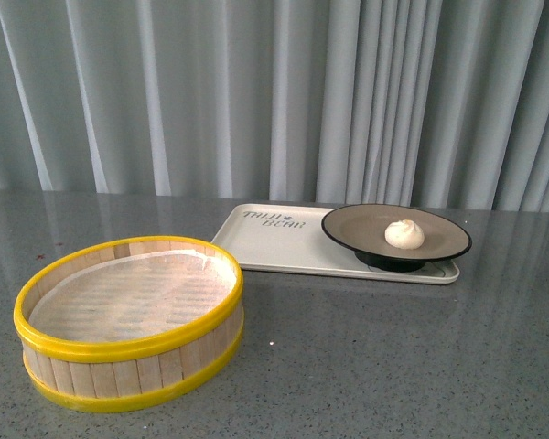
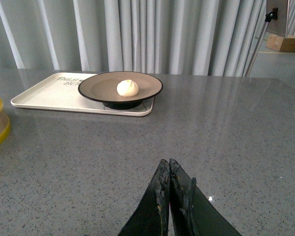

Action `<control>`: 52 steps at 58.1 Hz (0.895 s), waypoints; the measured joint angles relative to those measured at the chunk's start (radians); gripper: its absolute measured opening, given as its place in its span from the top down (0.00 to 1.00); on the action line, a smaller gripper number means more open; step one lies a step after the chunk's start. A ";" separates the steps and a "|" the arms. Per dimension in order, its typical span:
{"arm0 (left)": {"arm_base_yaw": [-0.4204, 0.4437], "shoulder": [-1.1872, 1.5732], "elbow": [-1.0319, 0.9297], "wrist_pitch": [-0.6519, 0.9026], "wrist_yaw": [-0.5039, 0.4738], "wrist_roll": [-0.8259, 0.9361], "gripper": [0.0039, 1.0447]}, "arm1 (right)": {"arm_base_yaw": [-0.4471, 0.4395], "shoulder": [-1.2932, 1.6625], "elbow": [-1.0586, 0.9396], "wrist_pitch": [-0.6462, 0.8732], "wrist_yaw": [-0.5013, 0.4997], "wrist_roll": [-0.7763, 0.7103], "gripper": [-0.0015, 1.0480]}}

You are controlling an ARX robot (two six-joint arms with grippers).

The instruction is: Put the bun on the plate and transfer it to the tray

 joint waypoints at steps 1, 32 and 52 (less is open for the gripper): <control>0.000 0.000 0.000 0.000 0.000 0.000 0.06 | 0.000 -0.003 0.000 -0.003 0.000 0.000 0.98; 0.000 0.000 0.000 0.000 0.000 0.000 0.06 | 0.000 -0.259 0.000 -0.265 -0.002 0.000 0.98; 0.000 0.000 0.000 0.000 0.000 0.000 0.06 | 0.000 -0.260 0.000 -0.267 -0.001 0.000 0.67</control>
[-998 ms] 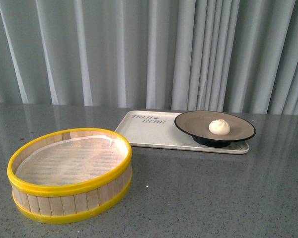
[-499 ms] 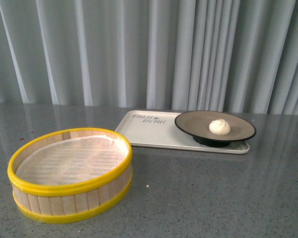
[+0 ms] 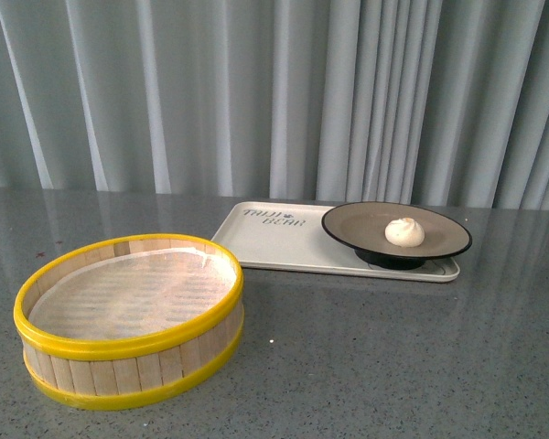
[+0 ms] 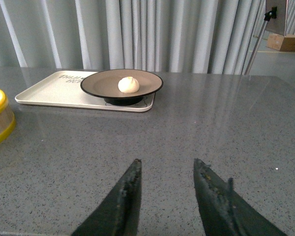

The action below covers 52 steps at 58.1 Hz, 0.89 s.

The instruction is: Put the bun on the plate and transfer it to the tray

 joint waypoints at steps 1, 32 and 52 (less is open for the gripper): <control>0.000 0.000 0.000 0.000 0.000 0.000 0.06 | 0.000 0.000 0.000 0.000 0.000 0.000 0.64; 0.000 0.000 0.000 0.000 0.000 0.000 0.06 | 0.000 0.000 0.000 0.000 0.000 0.000 0.08; 0.000 0.000 0.000 0.000 0.000 0.000 0.06 | 0.000 0.000 0.000 0.000 0.000 0.000 0.08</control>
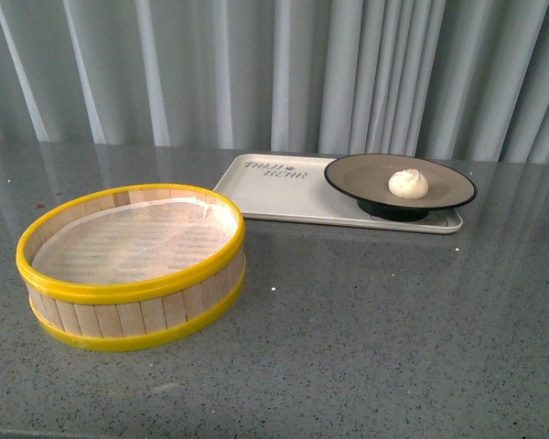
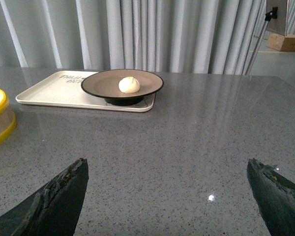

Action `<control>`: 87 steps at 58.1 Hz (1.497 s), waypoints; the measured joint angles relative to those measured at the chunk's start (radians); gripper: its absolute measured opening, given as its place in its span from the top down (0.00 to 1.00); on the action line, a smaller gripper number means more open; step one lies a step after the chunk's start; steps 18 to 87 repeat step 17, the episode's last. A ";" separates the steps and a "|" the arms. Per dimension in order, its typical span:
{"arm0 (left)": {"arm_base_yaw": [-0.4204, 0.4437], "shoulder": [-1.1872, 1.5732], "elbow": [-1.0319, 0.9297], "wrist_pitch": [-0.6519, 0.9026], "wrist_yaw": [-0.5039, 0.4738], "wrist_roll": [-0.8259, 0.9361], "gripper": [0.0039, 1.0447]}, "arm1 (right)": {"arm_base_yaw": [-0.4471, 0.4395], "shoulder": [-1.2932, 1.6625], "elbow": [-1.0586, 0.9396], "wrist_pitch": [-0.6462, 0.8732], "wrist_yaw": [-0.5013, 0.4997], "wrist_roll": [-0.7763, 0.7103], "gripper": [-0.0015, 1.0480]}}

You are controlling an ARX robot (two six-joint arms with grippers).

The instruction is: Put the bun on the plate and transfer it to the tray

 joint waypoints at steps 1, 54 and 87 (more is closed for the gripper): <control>0.000 0.000 0.000 0.000 0.000 0.000 0.06 | 0.000 0.000 0.000 0.000 0.000 0.000 0.08; 0.000 0.000 0.000 0.000 0.000 0.000 0.06 | 0.000 0.000 0.000 0.000 0.000 0.000 0.08; 0.000 0.000 0.000 0.000 0.000 0.000 0.06 | 0.000 0.000 0.000 0.000 0.000 0.000 0.08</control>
